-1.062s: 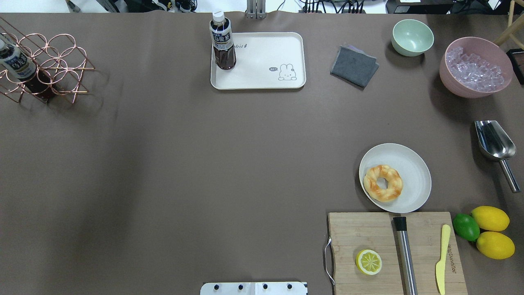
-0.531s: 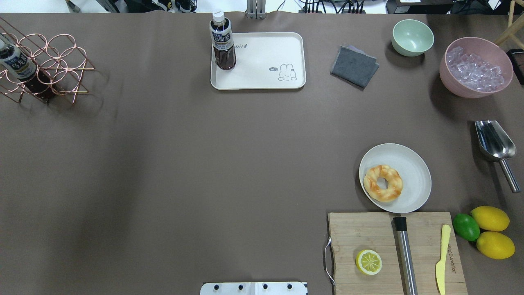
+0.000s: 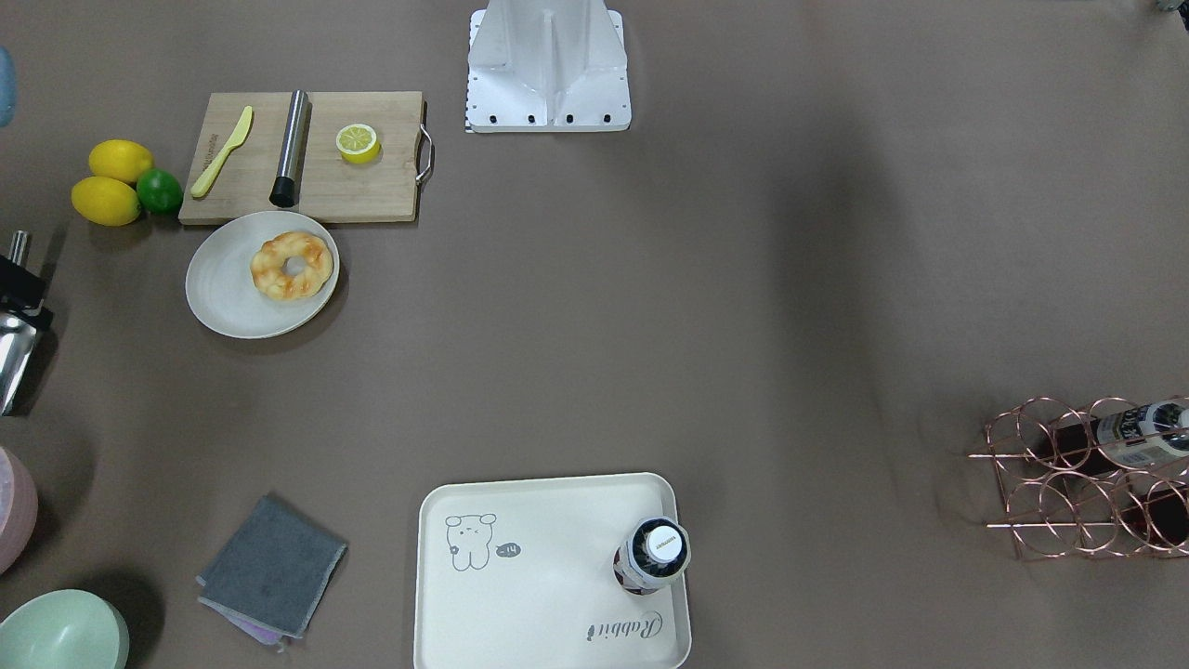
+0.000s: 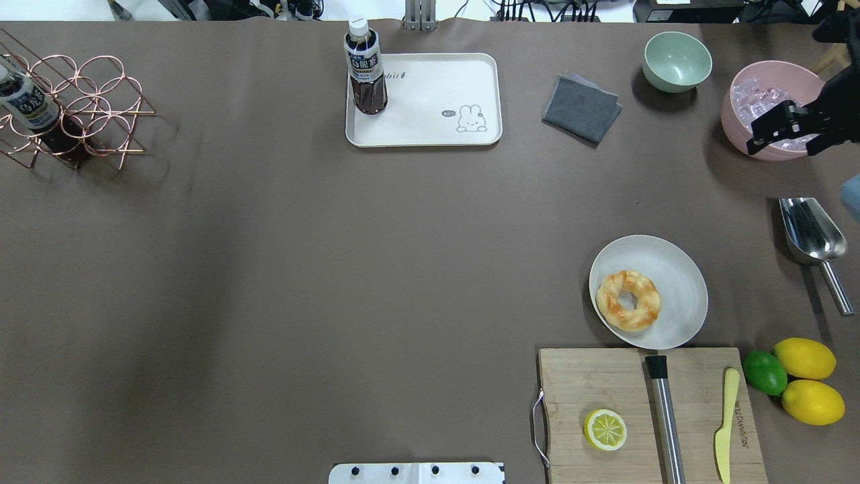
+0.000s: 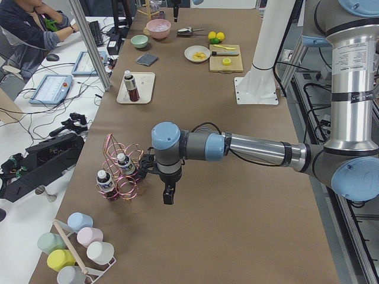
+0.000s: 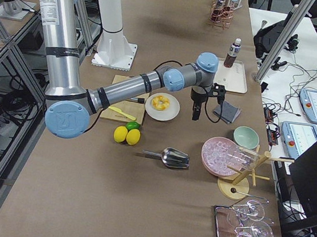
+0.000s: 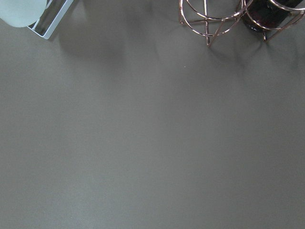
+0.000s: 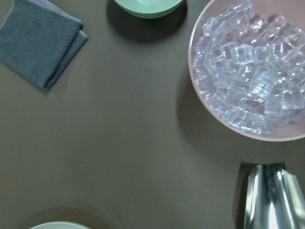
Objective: Place donut on tray
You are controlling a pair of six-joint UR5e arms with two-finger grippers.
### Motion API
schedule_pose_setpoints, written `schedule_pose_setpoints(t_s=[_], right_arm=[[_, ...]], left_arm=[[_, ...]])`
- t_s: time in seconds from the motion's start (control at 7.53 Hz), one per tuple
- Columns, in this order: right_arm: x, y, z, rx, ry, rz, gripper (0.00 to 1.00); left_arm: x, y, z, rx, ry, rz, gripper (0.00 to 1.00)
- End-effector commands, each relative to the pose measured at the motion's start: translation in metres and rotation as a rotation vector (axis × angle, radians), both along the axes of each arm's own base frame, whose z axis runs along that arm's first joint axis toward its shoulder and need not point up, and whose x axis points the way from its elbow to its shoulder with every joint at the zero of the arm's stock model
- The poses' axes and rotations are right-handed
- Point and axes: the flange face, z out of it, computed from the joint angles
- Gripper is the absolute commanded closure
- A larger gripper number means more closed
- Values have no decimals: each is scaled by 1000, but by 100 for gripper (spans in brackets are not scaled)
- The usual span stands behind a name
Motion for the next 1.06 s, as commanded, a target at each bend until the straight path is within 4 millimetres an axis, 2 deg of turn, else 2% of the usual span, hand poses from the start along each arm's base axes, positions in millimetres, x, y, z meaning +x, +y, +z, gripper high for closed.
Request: schedule_pose_setpoints(t_s=[0.0,0.27,0.4,0.53,0.66,0.8,0.93], right_arm=[[-71,35,-27,-63,22,31,0],[-126,58,-20,-99,86,40,1],[-134,66,-11,-94,89,20,1],[-124,86,19,-35,39,13,1],[-109,106,67,28,-40,26,1],[-108,112,91,10,-118,92,2],[-120,116,91,-17,-154,114,3]], left_arm=[[0,0,0,0,0,0,2],[1,0,0,1,0,3,2],[2,0,1,0,0,3,2],[2,0,1,-2,0,3,2],[3,0,1,0,0,5,2],[3,0,0,1,0,5,2],[3,-1,-2,4,0,6,2]])
